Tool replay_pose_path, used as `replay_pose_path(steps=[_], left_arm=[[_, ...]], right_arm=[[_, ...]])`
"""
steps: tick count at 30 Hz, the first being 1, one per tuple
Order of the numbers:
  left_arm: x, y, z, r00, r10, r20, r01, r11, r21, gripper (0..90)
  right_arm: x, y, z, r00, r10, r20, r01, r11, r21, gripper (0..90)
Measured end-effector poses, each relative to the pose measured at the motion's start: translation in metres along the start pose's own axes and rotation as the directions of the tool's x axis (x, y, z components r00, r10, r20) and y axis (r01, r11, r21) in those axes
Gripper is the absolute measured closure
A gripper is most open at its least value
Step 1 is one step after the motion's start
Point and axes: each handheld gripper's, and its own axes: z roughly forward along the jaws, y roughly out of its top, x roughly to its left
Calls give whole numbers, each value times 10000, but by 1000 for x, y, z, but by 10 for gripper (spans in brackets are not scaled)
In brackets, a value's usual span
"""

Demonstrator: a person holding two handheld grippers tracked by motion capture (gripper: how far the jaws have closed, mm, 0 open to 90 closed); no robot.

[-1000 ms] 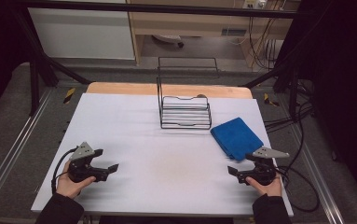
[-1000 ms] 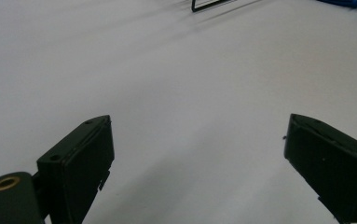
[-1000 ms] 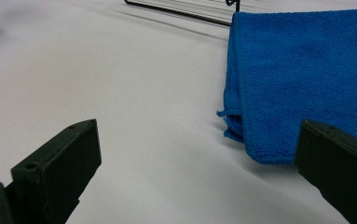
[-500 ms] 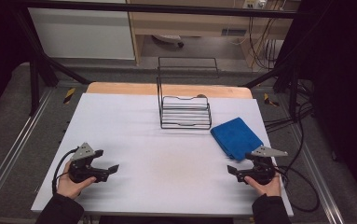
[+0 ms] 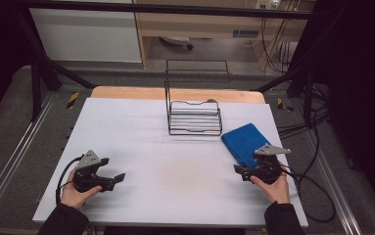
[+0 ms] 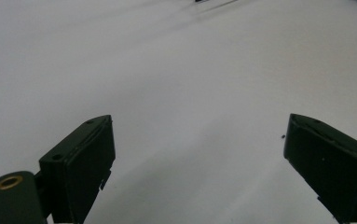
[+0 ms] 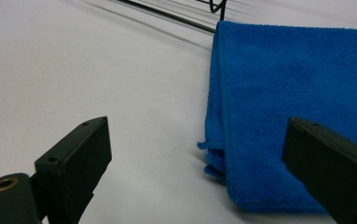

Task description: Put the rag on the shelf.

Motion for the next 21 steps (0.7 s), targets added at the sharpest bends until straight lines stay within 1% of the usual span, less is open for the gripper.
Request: replay_pose_path(steps=[2, 4, 5, 6, 7, 8, 11, 14, 15, 16, 17, 18, 19, 21], left_arm=[[0, 0, 0, 10000, -13, -16, 13, 10000, 0, 90], [1, 0, 0, 10000, -23, -24, 23, 10000, 25, 91], [1, 0, 0, 10000, -36, -24, 36, 10000, 28, 91], [1, -1, 0, 10000, -50, -40, 50, 10000, 33, 94], [1, -1, -1, 10000, -70, -32, 70, 10000, 1, 95], [1, -1, -1, 10000, -70, -32, 70, 10000, 1, 95], [1, -1, -1, 10000, -57, 6, 57, 10000, -6, 99], [1, 0, 0, 10000, -38, 19, 38, 10000, 6, 101], [1, 0, 0, 10000, -38, 19, 38, 10000, 6, 102], [1, 0, 0, 10000, -25, 30, 25, 10000, -1, 102], [1, 0, 0, 10000, -22, 32, 22, 10000, -2, 102], [1, 0, 0, 10000, -27, 30, 27, 10000, 7, 102], [1, 0, 0, 10000, -36, 26, 36, 10000, 15, 103], [2, -1, 0, 10000, -43, 20, 43, 10000, 26, 104]], right_arm=[[-3, 4, 3, 10000, 11, 80, -11, 10000, 34, 112], [-6, 8, 8, 9999, 23, 128, -24, 10000, 77, 162], [-6, 8, 8, 9999, 23, 128, -24, 10000, 77, 162], [-10, 9, 13, 9997, 176, 170, -180, 9995, 264, 237], [-12, 9, 15, 9997, 204, 147, -209, 9992, 353, 274], [-13, 8, 17, 9997, 208, 139, -213, 9990, 389, 330], [-16, 5, 23, 9998, -18, 217, 2, 9974, 722, 418], [-17, 3, 28, 9991, -315, 279, 285, 9945, 1006, 469], [-17, 3, 28, 9991, -315, 279, 285, 9945, 1006, 469], [-17, 2, 30, 9984, -454, 336, 417, 9936, 1048, 486], [-17, 1, 32, 9962, -681, 544, 615, 9915, 1150, 532], [-17, 1, 32, 9962, -681, 544, 615, 9915, 1150, 532], [-17, 0, 34, 9944, -805, 683, 717, 9899, 1221, 559], [-18, -2, 35, 9928, -905, 788, 803, 9890, 1245, 584]])
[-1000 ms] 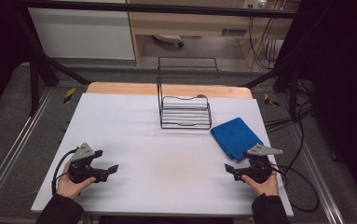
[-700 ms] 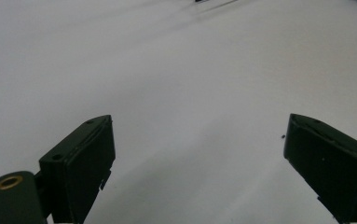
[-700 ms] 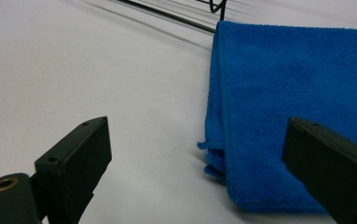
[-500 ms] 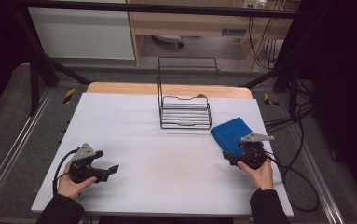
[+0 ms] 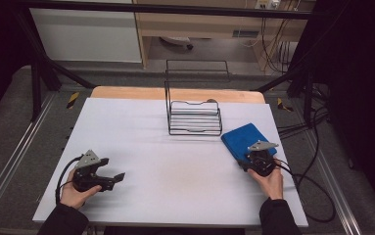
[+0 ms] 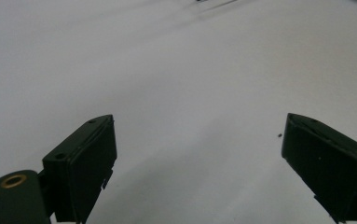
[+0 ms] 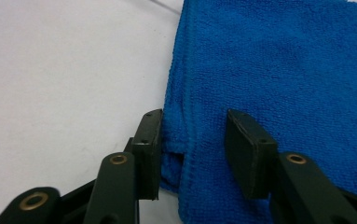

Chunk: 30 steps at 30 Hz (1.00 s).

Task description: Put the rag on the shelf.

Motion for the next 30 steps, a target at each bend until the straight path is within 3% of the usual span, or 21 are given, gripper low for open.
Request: replay_pose_path(steps=[6, 12, 19, 30], left_arm=[[0, 0, 0, 10000, -75, -15, 75, 10000, -26, 105], [0, 0, 1, 9999, -102, -2, 102, 9999, -22, 105], [0, 0, 0, 10000, -78, 22, 78, 10000, -21, 106], [0, 0, -1, 10000, -90, 29, 90, 10000, -37, 106]], right_arm=[[1, -1, 1, 9988, -349, 329, 350, 9994, -29, 661], [0, 0, 0, 9990, -263, 374, 263, 9997, 8, 832], [-2, 2, -3, 9995, 64, 310, -62, 10000, -51, 859], [8, 14, -22, 9989, 374, -298, -384, 9986, -352, 862]])
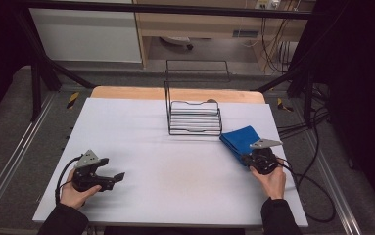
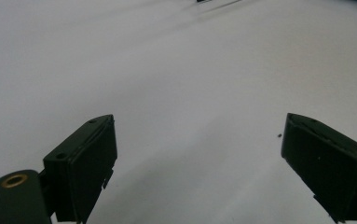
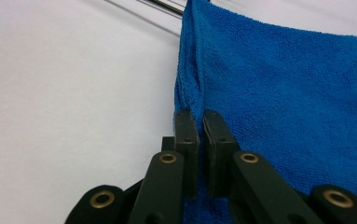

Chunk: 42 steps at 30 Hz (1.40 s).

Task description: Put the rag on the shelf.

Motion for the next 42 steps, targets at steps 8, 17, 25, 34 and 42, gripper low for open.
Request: replay_pose_path(steps=[8, 17, 25, 34, 42], left_arm=[[-1, 0, 0, 10000, 6, -25, -6, 10000, 12, 106], [-1, 0, 0, 10000, 44, -70, -43, 10000, 55, 106], [-1, 0, 0, 10000, 12, -77, -12, 10000, 37, 106], [-1, 0, 1, 10000, 25, -67, -25, 10000, 70, 106], [-1, 0, 1, 10000, 68, -40, -67, 9999, 110, 106]], right_arm=[[22, 2, -7, 9983, 359, -468, -356, 9993, 81, 861], [61, 4, -7, 9890, 464, -1406, -448, 9989, 146, 861], [105, 13, 4, 9697, 448, -2403, -430, 9990, 127, 861], [139, 17, 20, 9499, 459, -3091, -414, 9989, 209, 860], [151, 17, 37, 9387, 128, -3446, -46, 9997, 245, 810]])
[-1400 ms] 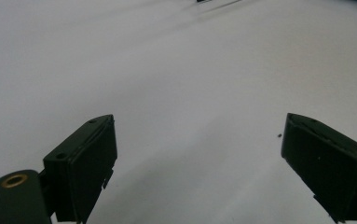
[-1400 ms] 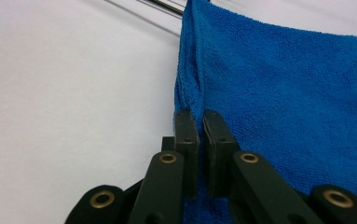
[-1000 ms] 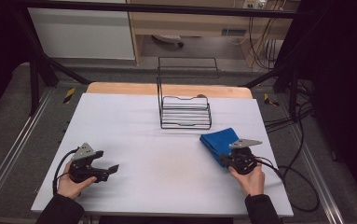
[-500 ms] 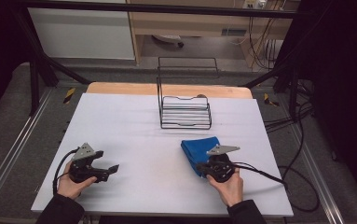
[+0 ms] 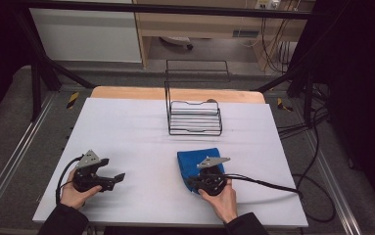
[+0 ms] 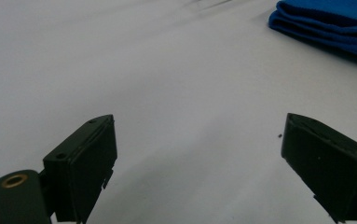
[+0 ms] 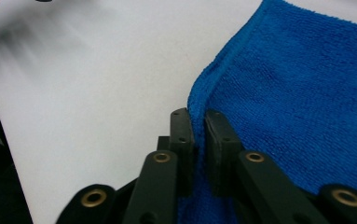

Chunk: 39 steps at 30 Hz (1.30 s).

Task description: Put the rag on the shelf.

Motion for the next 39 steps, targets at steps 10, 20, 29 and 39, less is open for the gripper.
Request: replay_pose_path(steps=[10, 20, 29, 39], left_arm=[[0, 0, 0, 10000, -3, 11, 3, 10000, 5, 106], [-1, 0, 0, 10000, 10, 9, -10, 10000, 29, 106], [-2, 0, 1, 10000, -3, 40, 3, 10000, 12, 105], [-3, 0, 1, 10000, 0, 51, 0, 10000, 14, 105]], right_arm=[[-21, 8, -27, 9996, -67, 277, 97, 9939, -1097, 479], [-75, -24, -57, 9777, 534, 2032, -425, 9974, -577, 555], [-78, -37, -50, 9763, 778, 2018, -811, 9967, 79, 666], [-71, -38, -54, 9594, 1892, 2092, -1873, 9819, -292, 871]])
